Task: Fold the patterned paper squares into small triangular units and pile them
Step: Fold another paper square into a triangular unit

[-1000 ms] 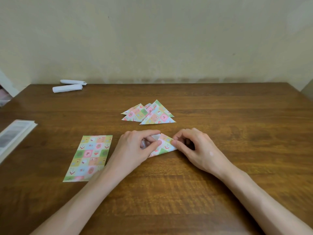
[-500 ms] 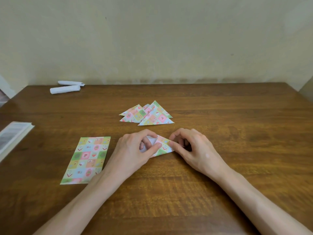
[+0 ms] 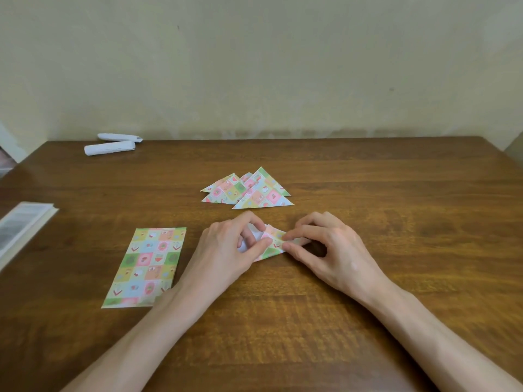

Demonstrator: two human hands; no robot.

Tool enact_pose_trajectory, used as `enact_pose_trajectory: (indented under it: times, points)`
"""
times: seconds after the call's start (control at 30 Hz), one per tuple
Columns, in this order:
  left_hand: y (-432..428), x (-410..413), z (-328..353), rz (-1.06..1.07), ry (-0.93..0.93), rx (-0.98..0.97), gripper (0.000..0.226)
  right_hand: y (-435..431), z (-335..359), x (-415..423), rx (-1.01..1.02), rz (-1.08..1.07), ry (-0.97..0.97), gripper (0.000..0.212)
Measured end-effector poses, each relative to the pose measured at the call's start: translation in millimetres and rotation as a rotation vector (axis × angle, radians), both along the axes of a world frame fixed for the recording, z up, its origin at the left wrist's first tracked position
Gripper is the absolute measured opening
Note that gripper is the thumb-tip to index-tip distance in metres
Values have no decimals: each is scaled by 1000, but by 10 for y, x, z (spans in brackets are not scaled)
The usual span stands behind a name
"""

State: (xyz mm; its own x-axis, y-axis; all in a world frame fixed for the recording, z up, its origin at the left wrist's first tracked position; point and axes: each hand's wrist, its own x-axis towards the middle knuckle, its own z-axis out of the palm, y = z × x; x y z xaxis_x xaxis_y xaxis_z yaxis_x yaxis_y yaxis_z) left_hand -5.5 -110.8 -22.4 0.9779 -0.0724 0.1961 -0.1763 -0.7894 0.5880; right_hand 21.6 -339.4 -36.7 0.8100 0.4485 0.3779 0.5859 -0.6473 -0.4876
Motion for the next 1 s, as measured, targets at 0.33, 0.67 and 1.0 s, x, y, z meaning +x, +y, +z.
enact_pose_trajectory:
  times: [0.33, 0.67, 1.0]
  points:
    - [-1, 4, -50, -11, -80, 73, 17, -3, -33, 19, -45, 6, -41, 25]
    - [142, 4, -115, -154, -197, 156, 24, -1, -84, 28, -56, 29, -91, 27]
    - [306, 17, -61, -297, -173, 282, 32, 7, -87, 26, -69, 5, -102, 27]
